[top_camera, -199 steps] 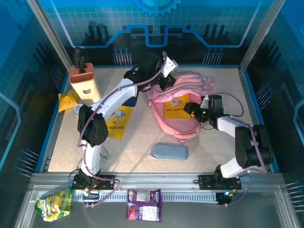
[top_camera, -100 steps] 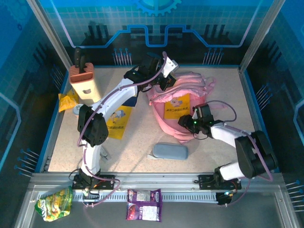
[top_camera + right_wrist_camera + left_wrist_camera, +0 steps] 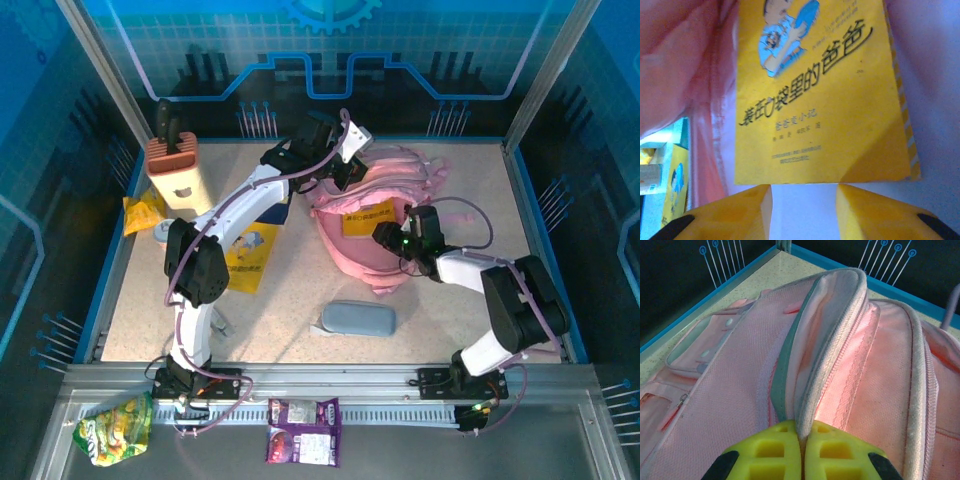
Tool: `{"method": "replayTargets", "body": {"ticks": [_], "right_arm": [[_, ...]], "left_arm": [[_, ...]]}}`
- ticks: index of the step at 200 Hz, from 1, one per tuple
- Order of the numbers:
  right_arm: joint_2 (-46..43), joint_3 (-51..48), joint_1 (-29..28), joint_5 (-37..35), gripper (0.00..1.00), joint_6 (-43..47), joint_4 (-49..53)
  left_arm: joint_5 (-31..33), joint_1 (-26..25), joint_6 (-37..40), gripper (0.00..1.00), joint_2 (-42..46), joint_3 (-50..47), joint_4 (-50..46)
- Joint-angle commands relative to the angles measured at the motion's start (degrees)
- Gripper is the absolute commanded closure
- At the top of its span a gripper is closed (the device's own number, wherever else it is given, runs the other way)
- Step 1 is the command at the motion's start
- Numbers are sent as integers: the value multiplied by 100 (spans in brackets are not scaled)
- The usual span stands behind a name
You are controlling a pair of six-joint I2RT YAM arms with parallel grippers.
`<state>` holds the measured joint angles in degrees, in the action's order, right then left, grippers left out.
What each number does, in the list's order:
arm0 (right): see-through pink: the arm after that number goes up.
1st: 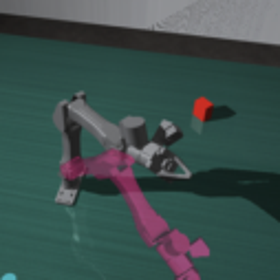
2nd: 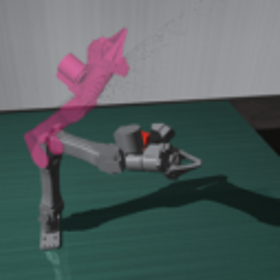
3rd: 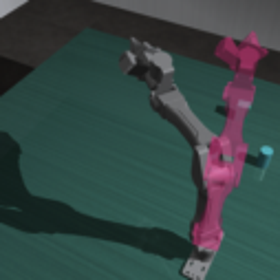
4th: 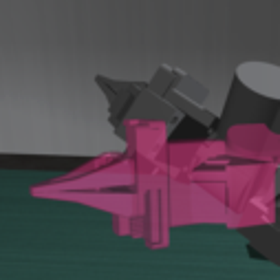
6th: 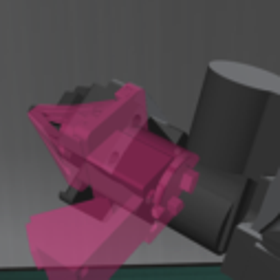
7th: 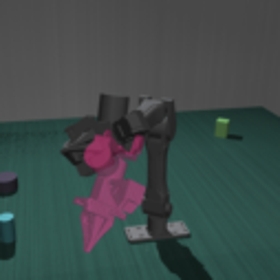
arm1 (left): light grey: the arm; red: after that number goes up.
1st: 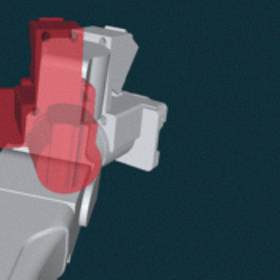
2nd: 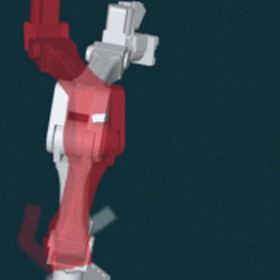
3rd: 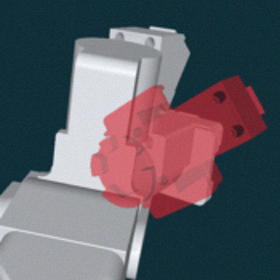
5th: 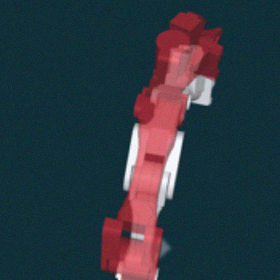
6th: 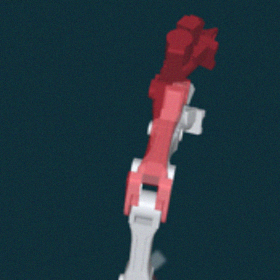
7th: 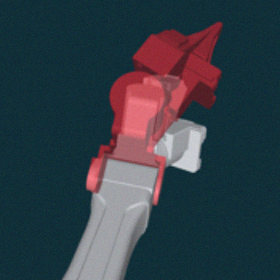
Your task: Pack the student bag
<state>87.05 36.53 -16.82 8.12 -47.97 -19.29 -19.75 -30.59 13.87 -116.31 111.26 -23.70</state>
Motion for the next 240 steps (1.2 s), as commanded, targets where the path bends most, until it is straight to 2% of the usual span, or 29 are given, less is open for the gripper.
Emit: {"method": "replayTargets", "body": {"ticks": [1,27,39,64,89,102,111,127,135,149,175,209,240], "right_arm": [[-791,-218,-5,-80,57,403,324],[-1966,-513,-175,-182,44,722,1442],[-2409,-459,-254,-114,36,924,2120],[-3233,-266,-449,-96,26,1204,3563],[-4246,-127,-564,-257,12,1228,4605],[-4675,1,-564,-365,0,1217,5037],[-4870,108,-566,-391,0,1236,5259],[-5012,304,-568,-262,0,1263,5421],[-5005,394,-568,-206,0,1231,5469],[-4963,505,-562,10,0,1238,5397],[-4767,681,-660,313,0,1354,5259],[-4223,934,-1095,235,0,1430,5339],[-3664,979,-1844,-213,0,1251,5037]], "left_arm": [[-174,-12,81,100,197,20,587],[-104,-17,54,100,181,-115,587],[9,-5,-41,100,167,-182,579],[37,9,-297,100,100,-342,460],[36,1,-571,91,83,-554,381],[65,2,-724,81,91,-577,256],[58,0,-870,70,104,-564,135],[-103,0,-1453,69,186,-418,-270],[-311,-2,-1784,66,326,-560,-269],[-424,-17,-2478,55,761,-1222,141],[-271,0,-3481,44,1764,-2684,840],[219,9,-3735,35,2965,-3998,631],[1010,110,-3782,28,3949,-4976,138]]}}
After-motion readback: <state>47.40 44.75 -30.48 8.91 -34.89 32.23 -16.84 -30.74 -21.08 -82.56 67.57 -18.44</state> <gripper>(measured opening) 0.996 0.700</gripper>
